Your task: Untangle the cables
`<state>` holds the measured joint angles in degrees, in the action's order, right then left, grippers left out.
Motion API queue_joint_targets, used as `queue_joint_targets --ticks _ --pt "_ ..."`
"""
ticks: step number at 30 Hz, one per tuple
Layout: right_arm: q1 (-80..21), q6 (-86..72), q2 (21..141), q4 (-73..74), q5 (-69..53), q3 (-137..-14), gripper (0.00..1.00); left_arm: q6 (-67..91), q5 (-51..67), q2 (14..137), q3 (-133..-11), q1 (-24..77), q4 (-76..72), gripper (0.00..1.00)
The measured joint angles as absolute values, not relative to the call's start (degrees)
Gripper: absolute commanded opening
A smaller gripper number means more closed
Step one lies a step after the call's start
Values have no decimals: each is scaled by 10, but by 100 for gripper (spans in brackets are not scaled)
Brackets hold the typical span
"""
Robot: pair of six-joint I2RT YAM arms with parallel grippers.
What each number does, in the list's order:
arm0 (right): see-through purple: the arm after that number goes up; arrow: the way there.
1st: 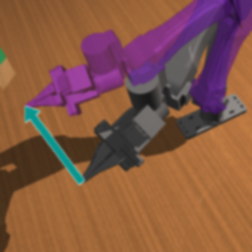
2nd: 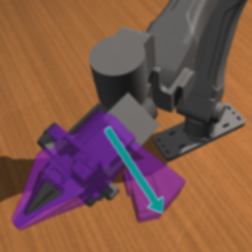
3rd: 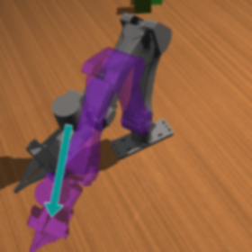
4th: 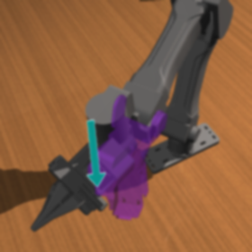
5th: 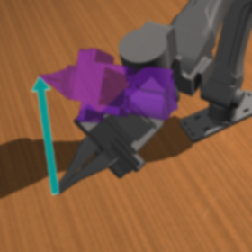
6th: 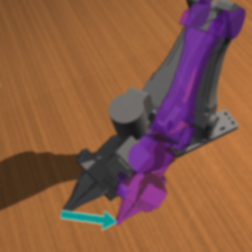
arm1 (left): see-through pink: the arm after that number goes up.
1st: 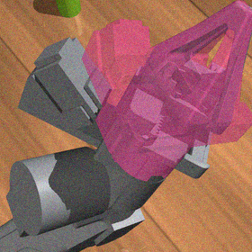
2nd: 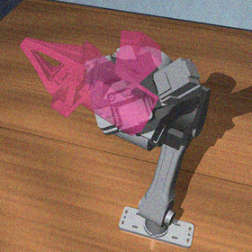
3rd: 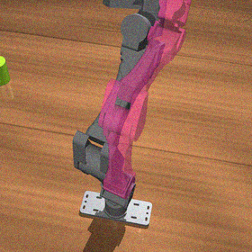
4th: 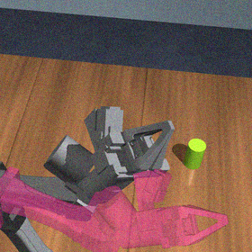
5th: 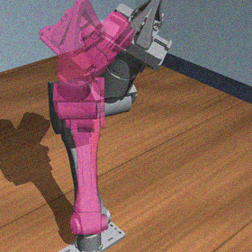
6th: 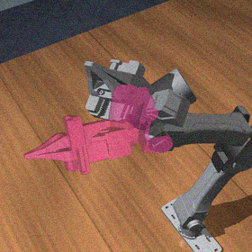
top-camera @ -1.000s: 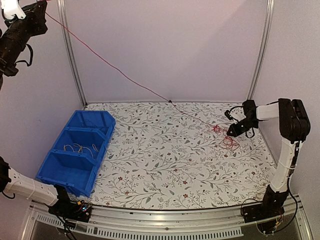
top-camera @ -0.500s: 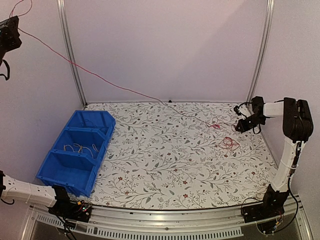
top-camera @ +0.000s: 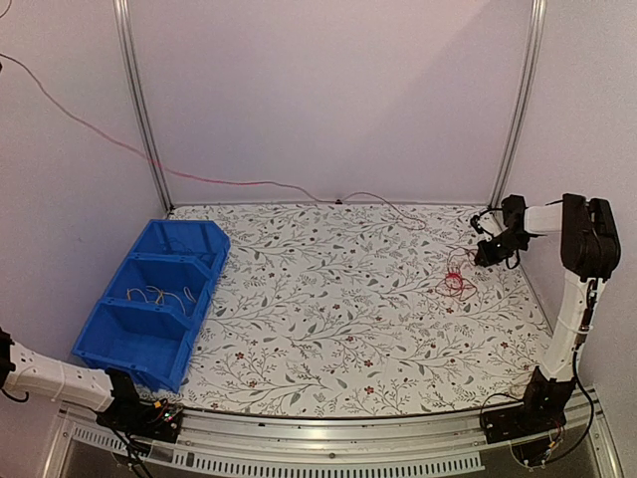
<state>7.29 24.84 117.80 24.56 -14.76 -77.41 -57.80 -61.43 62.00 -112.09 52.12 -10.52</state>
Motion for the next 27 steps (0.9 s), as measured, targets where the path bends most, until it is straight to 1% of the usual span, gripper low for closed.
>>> queue_joint_targets --ticks 6,9,10,11,13,14,17,23,27 --pt "73 245 1184 245 -131 -783 0 -670 -638 594 -1120 521 -205 0" --pt "74 244 1186 246 -132 -786 0 -661 -636 592 -1113 522 -192 0" --pt "74 244 1186 246 -135 -786 3 -649 -635 592 -1110 522 -180 0" --pt "74 245 1186 247 -138 -786 9 -636 -634 591 -1103 522 -167 0" --pt "75 249 1186 249 -149 -786 25 -603 -632 591 -1089 522 -130 0" --pt "75 250 1186 254 -156 -786 31 -587 -630 592 -1084 523 -112 0" --pt "76 260 1186 272 -189 -786 44 -536 -623 593 -1065 523 -56 0" --pt "67 270 1175 314 -229 -789 55 -483 -615 594 -1044 524 5 0" --pt "46 282 1143 335 -233 -792 59 -481 -602 626 -1096 524 18 0"
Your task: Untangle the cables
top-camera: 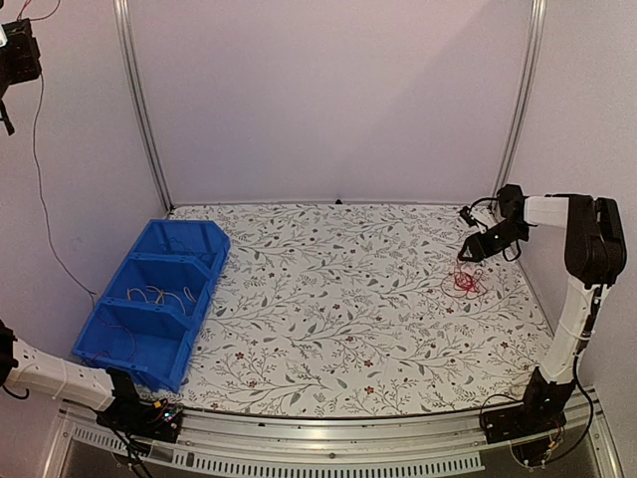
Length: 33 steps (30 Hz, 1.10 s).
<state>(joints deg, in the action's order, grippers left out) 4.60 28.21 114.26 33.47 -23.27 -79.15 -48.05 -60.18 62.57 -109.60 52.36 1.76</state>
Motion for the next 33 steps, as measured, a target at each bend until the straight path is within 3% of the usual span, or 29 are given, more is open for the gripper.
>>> queue_joint_targets --ticks 4,9,18,27,33 --pt "18 289 1097 345 -241 -795 61 -479 -589 650 -1124 524 17 0" --pt "1 295 1062 347 -266 -795 67 -412 -584 638 -1068 524 64 0" --pt "2 298 1058 338 -294 -757 68 -58 -557 521 -877 525 331 0" --pt "2 298 1060 331 -307 -754 69 225 -593 387 -854 524 561 0" --pt "2 298 1063 330 -312 -753 69 371 -563 412 -807 524 698 0"
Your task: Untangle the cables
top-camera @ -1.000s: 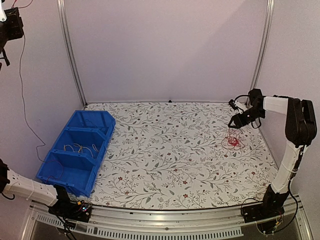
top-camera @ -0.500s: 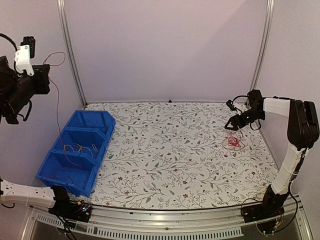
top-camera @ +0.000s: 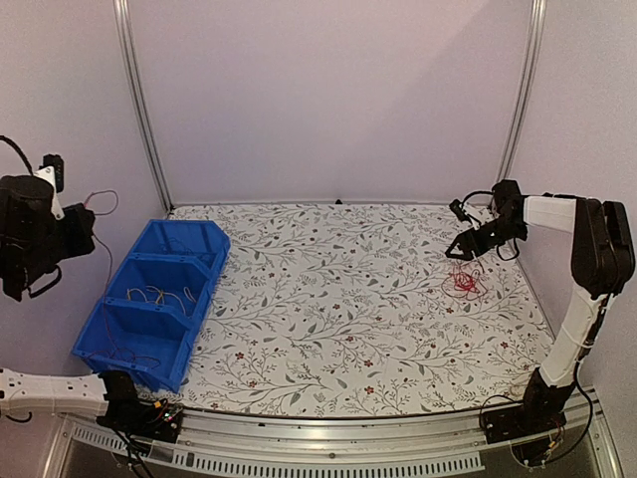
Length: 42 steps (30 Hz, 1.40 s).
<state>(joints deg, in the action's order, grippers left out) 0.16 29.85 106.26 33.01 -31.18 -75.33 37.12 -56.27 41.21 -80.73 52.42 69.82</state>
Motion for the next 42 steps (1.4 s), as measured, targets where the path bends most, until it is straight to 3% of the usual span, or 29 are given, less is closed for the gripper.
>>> queue_joint_targets --ticks 5,19,31,40,42 --pt "2 298 1064 330 -320 -753 69 455 -480 466 -731 506 750 0" --pt "-5 300 1084 331 -331 -753 69 597 -181 464 -559 470 788 0" --pt "-15 309 1103 337 -343 -753 69 587 -109 498 -493 389 790 0" --pt "-16 310 1111 348 -353 -753 69 538 -122 540 -491 319 793 47" --pt "-16 311 1111 350 -354 -753 69 517 -134 564 -496 308 792 49"
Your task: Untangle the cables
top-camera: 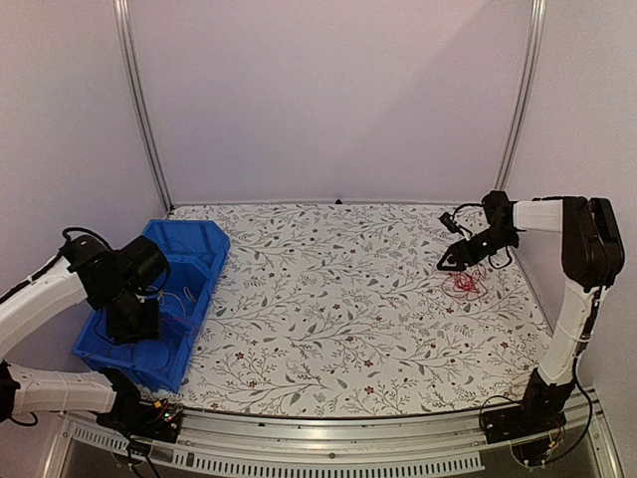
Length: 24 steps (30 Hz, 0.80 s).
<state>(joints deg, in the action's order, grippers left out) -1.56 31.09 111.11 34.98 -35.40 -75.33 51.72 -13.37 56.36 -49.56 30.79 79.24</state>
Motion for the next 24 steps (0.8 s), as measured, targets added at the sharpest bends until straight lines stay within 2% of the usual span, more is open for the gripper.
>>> queue_joint_targets --ticks 9,13,19,24 --pt "-16 311 1111 355 -370 -754 69 445 -173 579 -575 282 792 45" --pt "-16 311 1111 357 -377 -754 69 402 -151 573 -620 282 763 44" --pt "-16 311 1111 360 -383 -754 69 408 -105 554 -597 296 696 42" --pt "-16 311 1111 360 -383 -754 69 462 -100 579 -534 372 670 41"
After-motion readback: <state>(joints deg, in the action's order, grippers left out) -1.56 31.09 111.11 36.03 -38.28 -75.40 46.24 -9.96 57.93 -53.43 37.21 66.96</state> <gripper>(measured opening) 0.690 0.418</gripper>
